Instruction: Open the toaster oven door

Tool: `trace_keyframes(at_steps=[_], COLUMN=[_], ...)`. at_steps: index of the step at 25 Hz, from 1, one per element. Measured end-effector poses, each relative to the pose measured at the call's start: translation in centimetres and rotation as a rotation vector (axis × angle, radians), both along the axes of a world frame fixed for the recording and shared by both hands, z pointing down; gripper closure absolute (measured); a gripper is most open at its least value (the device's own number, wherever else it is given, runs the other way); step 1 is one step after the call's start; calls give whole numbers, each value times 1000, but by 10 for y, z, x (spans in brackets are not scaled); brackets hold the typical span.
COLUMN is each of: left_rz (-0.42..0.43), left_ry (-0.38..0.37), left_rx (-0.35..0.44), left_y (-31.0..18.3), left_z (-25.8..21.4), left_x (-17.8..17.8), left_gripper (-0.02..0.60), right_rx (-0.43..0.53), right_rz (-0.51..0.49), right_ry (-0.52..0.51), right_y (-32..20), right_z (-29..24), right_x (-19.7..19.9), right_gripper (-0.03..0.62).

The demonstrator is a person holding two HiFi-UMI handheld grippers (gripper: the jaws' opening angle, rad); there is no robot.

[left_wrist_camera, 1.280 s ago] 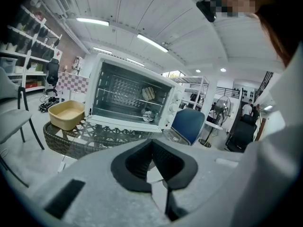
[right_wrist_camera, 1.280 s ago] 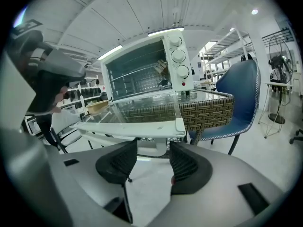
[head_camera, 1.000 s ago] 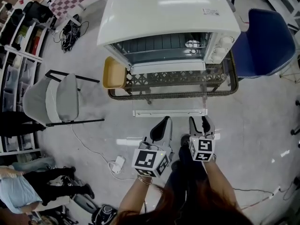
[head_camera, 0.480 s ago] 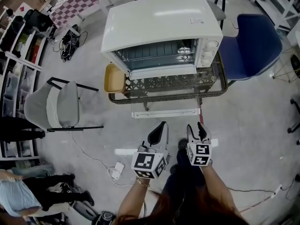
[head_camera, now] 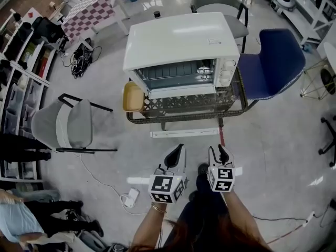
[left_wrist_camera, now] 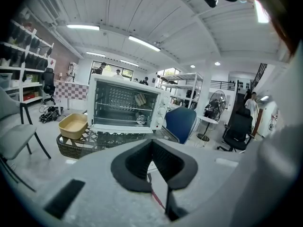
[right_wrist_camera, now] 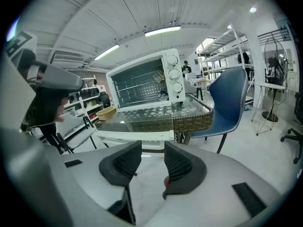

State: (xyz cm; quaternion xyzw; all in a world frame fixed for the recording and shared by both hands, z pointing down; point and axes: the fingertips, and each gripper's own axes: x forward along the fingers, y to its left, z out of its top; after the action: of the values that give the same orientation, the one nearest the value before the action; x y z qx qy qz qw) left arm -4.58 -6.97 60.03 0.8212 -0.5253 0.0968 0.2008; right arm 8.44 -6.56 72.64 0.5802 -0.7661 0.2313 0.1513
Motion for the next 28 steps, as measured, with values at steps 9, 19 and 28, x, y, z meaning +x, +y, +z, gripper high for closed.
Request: trace_keyframes(at_steps=[9, 19, 28], left_rz=[-33, -32, -36], left_ry=[-11, -41, -29], left_rx=[10, 31, 46], left_y=[13, 19, 34], left_z=[-30, -57, -85], left_x=[-4, -6, -7], left_gripper=[566, 568, 568], right_rx=[22, 68, 116], right_rz=[-35, -61, -61], right_ry=[-5, -3, -6], right_y=[13, 16, 25], right_z=[-44, -95, -141], right_x=[-4, -12, -15], right_gripper=[480, 527, 566])
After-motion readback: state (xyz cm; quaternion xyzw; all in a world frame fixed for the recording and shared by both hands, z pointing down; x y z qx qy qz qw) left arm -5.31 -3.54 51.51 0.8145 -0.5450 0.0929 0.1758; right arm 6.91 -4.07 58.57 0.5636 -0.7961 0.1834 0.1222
